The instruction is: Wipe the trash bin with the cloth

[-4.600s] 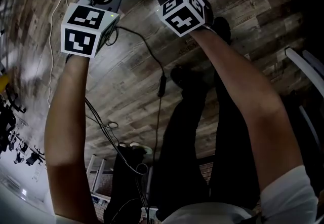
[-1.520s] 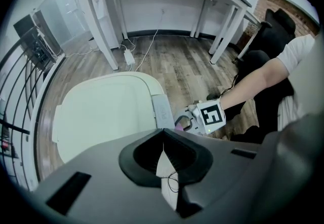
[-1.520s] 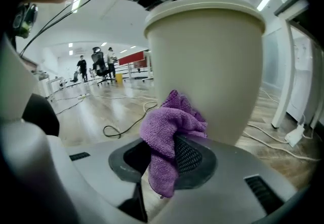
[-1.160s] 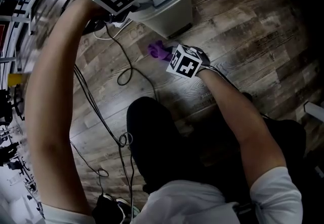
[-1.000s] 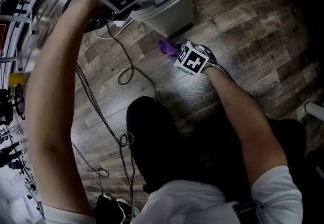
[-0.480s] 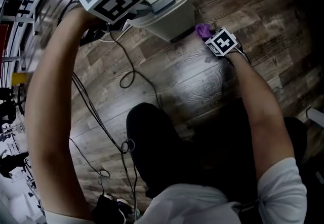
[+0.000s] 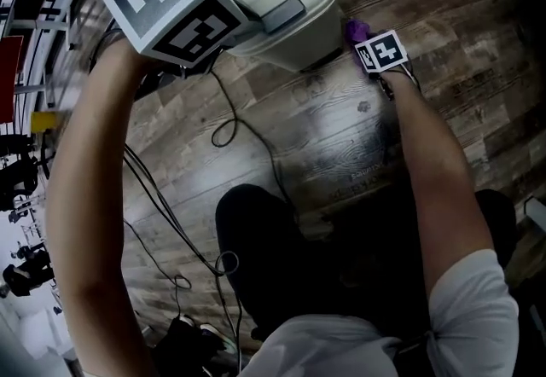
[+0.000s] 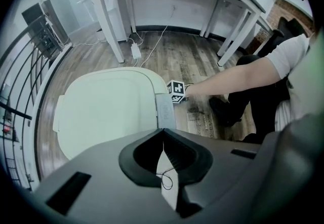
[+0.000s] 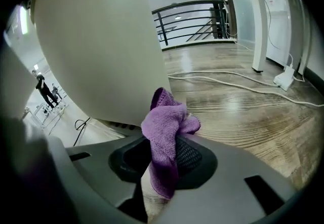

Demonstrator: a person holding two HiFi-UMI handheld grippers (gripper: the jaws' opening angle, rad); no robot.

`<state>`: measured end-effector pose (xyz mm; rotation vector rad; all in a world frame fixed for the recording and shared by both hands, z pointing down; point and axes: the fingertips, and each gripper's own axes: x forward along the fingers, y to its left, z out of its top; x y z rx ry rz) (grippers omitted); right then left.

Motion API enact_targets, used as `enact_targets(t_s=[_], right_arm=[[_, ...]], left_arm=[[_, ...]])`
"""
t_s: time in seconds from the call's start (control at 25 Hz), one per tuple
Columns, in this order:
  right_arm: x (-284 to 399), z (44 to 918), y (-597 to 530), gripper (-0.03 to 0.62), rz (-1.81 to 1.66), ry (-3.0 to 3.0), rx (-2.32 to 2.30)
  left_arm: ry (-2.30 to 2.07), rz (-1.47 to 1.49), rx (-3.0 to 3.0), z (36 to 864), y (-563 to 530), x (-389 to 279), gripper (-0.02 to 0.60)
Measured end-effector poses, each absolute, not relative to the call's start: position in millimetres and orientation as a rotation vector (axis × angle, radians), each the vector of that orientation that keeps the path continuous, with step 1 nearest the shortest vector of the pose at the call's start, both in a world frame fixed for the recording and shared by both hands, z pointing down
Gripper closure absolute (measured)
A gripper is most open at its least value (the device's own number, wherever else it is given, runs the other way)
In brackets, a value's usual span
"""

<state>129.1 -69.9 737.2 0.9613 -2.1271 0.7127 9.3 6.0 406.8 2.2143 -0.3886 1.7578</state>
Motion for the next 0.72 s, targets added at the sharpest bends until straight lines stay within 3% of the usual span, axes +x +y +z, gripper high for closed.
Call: enact_targets(t_s=[0.72], right_arm=[[31,747,11,0.484,0.536,-2.2,0.679]], left_arm=[[-0.426,1.754,2.211,408,6,8,0.577]])
